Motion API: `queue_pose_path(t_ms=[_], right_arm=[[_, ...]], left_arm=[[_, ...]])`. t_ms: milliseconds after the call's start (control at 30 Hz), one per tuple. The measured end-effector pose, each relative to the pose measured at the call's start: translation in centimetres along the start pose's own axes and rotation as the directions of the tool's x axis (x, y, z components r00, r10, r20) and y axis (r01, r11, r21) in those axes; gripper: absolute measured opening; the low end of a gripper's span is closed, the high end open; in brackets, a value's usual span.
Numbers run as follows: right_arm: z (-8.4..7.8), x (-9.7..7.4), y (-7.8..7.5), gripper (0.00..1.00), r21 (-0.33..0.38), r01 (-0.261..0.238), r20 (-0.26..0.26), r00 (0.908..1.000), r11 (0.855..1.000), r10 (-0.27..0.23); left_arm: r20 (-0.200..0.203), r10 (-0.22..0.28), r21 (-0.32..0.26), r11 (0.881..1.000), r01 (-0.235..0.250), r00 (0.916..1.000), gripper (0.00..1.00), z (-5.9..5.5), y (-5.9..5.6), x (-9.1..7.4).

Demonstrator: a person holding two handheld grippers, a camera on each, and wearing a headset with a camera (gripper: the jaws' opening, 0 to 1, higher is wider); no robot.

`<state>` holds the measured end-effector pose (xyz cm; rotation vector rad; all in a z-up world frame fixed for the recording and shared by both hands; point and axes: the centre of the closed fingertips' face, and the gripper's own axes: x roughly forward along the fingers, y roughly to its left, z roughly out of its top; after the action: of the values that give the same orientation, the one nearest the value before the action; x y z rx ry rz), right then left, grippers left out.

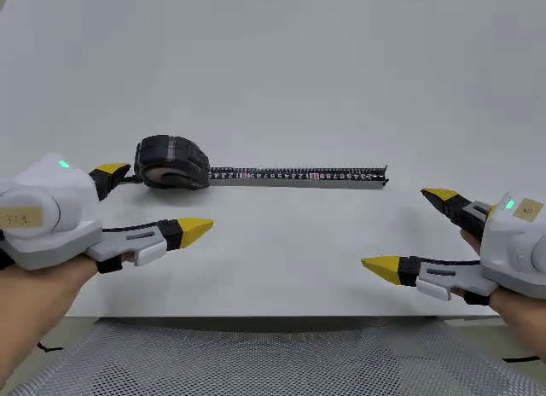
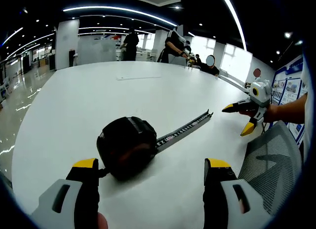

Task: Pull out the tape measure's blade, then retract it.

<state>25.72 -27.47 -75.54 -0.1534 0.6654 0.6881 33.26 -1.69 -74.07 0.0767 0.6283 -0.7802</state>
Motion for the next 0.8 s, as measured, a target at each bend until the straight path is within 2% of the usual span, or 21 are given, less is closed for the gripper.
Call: queue_pose_path(t_ms=[400, 533, 700, 800], right_arm=[[0.1, 0.1, 0.0, 0.80, -0.005, -0.009, -0.001, 1.0000, 1.000, 0.008], [0.1, 0.2, -0.1, 0.79, -0.008, -0.010, -0.003, 0.9999, 1.000, 0.010], [0.2, 0.2, -0.4, 0.77, -0.014, -0.009, -0.004, 0.9999, 1.000, 0.009], [0.3, 0.2, -0.6, 0.73, -0.038, -0.016, -0.012, 0.9998, 0.999, 0.015]], left_arm=[[0.006, 0.024, -0.015, 1.000, -0.024, 0.9997, 0.85, 0.2, 0.1, 0.8], [-0.006, 0.038, -0.019, 0.999, -0.038, 0.9993, 0.84, 0.2, 0.2, 1.0], [-0.008, 0.063, -0.066, 0.996, -0.063, 0.9980, 0.83, 0.4, 0.4, 1.2], [-0.016, 0.084, -0.077, 0.993, -0.085, 0.9963, 0.81, 0.5, 0.7, 1.4]])
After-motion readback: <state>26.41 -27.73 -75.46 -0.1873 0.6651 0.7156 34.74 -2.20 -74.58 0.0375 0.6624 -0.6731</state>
